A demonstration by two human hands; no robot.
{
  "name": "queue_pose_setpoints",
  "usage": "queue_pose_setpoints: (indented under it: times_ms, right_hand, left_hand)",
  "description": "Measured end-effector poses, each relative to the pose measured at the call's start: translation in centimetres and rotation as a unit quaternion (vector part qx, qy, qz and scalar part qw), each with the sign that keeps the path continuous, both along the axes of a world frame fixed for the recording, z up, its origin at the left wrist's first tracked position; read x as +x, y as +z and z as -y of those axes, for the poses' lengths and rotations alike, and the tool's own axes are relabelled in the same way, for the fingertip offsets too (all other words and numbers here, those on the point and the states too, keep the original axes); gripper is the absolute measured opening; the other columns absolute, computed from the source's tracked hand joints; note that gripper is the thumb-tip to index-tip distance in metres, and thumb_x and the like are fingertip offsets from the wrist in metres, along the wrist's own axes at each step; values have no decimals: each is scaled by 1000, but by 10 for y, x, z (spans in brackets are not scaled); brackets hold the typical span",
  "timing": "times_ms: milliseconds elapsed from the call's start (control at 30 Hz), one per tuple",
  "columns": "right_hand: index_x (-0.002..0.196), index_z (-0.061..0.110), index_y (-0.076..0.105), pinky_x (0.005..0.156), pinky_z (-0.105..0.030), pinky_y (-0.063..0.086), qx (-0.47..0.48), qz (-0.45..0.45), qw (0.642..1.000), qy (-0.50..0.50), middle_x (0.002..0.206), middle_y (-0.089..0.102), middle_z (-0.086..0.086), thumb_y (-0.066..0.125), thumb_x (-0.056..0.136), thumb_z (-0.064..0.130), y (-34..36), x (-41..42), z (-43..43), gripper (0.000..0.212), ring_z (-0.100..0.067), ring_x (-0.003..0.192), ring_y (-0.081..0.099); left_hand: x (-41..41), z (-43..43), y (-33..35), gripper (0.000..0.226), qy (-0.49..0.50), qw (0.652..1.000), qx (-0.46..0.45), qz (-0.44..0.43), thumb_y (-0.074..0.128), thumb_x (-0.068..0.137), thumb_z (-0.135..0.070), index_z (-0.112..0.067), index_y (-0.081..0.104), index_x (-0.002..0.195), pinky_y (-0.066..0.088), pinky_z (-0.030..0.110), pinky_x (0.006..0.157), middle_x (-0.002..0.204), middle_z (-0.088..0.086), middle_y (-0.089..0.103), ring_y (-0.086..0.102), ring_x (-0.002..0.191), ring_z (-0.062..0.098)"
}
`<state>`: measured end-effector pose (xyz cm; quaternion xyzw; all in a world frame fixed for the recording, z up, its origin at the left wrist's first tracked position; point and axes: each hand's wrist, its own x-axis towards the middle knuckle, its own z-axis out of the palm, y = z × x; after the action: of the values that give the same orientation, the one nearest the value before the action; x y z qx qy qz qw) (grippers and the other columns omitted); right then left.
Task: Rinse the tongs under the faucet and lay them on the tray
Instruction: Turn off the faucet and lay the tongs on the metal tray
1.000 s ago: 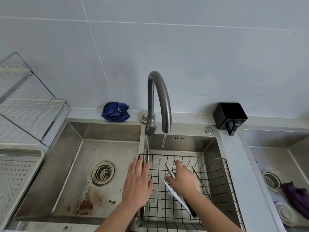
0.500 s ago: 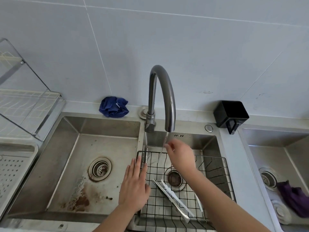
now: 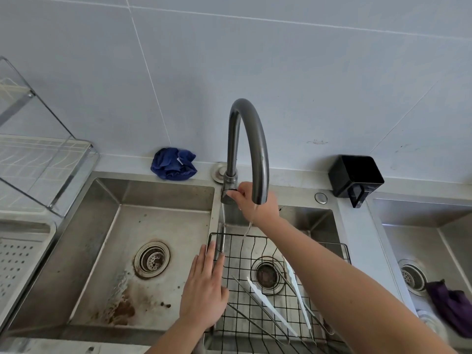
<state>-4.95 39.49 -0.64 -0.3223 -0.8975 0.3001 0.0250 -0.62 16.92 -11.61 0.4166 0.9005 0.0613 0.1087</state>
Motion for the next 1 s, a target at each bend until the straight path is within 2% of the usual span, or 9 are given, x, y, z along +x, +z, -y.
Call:
queue_pose_setpoints:
  times_ms: [133,267,367,500,633,733,800,867,1000]
  right_hand:
    - [70,27,54,59,-29,53,-10,3,1000,-8,74,70,1,56,96,57,10,-4,-2,40,-19,67,67]
    - [68,25,52,58,-28,52,-13,-6,1000,-10,71,67,2,59,94,55,16,-3,-3,40,-20,67,67]
    - [80,19,65,68,-37,60,-39,-13,999,-3,79,74,-4,62,94,53,21,2,-3,37,-24,74,71]
    - [83,8,70,76,-50,63,-75,-32,996,18,78,75,-13,64,97,26,24,18,-5,24,-33,76,73]
    - [75,17,66,75,-44,63,-86,-7,996,10,67,72,0,59,102,33,17,56,-5,32,-24,70,74]
    - [78,19,67,73,-40,60,-92,3,996,-9,69,73,0,59,101,34,0,95,-2,29,-20,67,72]
    - [79,18,69,72,-38,59,-110,16,993,-34,70,74,0,61,100,31,-13,122,2,26,-19,68,71]
    - [85,18,72,73,-34,57,-120,44,991,-43,75,75,2,63,98,30,-27,147,7,20,-18,72,70]
    - [96,23,74,70,-28,54,-78,114,989,-46,85,70,7,64,95,34,-50,185,18,15,-14,81,67]
  left_hand:
    - [0,0,1,75,-1,1000,-1,-5,57,80,-28,-9,41,151,30,50,120,167,17,11,17,153,36]
    - [0,1,2,75,-2,1000,-2,-2,58,82,-29,-10,39,152,28,50,121,167,17,8,15,153,35]
    - [0,0,3,75,-11,1000,-10,0,51,86,-33,-10,33,155,24,51,123,168,17,1,8,154,36]
    - [0,0,6,78,-17,999,-27,-3,45,89,-36,-11,20,159,6,51,124,167,17,-11,-8,154,35]
    - [5,-2,17,78,-17,999,-3,-27,61,82,-34,-7,38,151,12,53,118,163,25,20,16,152,42]
    - [17,-3,22,50,-71,993,78,-55,63,79,-29,-13,60,126,34,49,112,135,16,53,46,132,37]
    - [26,-5,26,26,-97,990,93,-41,59,81,-29,-19,65,105,50,41,95,107,1,58,53,105,24]
    - [35,-8,30,15,-105,993,56,-4,61,84,-29,-22,67,96,53,33,83,93,-6,58,52,91,16]
    - [41,-13,26,19,-118,990,-27,67,57,95,-31,-22,68,107,47,31,93,108,-6,58,48,106,15]
